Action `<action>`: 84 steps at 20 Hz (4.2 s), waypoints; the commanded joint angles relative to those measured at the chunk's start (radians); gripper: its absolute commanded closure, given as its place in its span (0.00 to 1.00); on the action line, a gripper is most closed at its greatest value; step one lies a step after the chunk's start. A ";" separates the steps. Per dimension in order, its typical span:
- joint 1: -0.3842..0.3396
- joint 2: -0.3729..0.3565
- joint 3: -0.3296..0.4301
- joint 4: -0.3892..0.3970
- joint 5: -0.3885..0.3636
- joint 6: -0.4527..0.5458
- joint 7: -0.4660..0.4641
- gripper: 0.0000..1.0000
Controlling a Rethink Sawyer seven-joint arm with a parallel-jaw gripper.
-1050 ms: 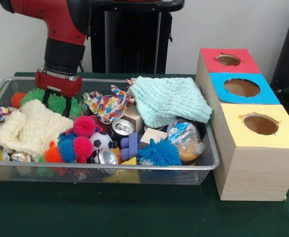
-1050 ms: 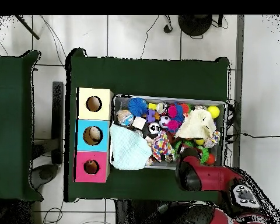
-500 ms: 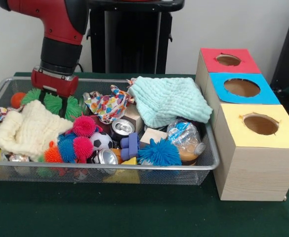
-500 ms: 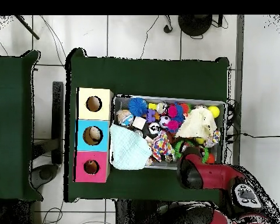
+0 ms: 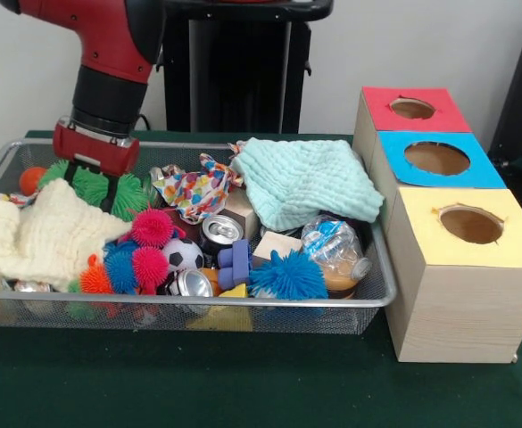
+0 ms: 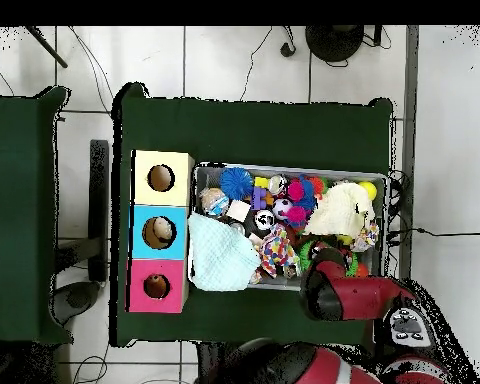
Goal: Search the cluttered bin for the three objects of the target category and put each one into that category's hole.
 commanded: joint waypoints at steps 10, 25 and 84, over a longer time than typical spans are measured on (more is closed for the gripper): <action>0.135 0.085 -0.138 -0.172 0.174 -0.003 0.095 0.00; 0.194 0.114 -0.202 -0.181 0.233 -0.039 0.093 0.00; 0.324 0.273 -0.398 -0.202 0.431 -0.293 0.062 0.00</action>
